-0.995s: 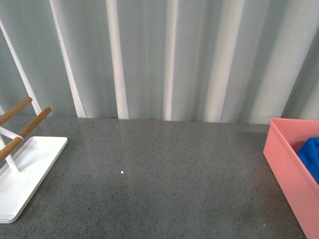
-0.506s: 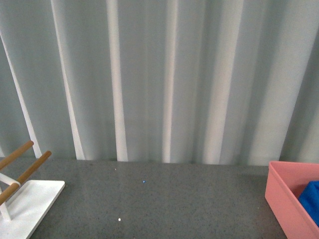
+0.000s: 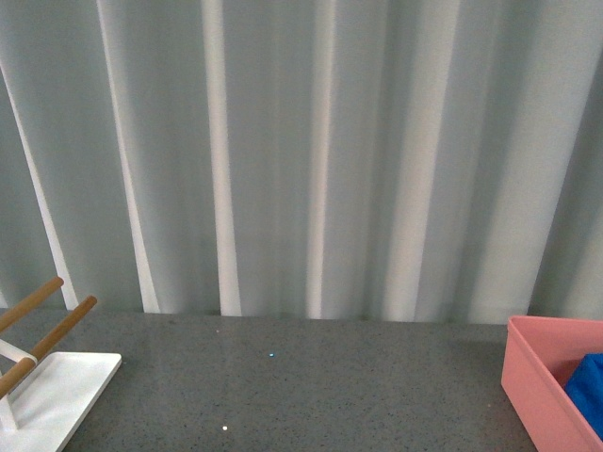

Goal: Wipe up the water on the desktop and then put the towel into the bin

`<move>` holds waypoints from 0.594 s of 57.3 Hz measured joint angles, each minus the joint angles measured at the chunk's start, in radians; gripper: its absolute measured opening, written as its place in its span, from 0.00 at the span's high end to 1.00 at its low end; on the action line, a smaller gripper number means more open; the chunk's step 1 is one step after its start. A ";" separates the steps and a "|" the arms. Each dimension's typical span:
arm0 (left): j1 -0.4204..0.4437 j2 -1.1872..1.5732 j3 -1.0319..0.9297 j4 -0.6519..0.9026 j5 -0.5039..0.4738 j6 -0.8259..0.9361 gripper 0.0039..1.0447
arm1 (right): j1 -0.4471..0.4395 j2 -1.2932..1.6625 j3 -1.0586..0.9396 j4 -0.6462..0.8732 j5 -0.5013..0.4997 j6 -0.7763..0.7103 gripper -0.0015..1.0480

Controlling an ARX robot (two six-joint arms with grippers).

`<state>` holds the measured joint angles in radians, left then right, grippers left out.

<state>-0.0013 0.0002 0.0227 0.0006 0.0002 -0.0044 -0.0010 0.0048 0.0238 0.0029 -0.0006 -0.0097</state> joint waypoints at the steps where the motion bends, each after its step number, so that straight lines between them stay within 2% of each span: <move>1: 0.000 0.000 0.000 0.000 0.000 0.000 0.06 | 0.000 0.000 0.000 -0.001 0.000 0.000 0.97; 13: 0.000 0.001 0.000 0.000 0.000 0.000 0.06 | 0.000 0.000 0.000 -0.001 0.000 -0.001 0.95; 34: 0.000 0.001 0.000 0.000 0.000 0.000 0.06 | 0.000 0.000 0.000 -0.001 0.000 0.000 0.30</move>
<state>-0.0013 0.0010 0.0227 0.0006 -0.0002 -0.0044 -0.0013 0.0044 0.0238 0.0017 -0.0010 -0.0097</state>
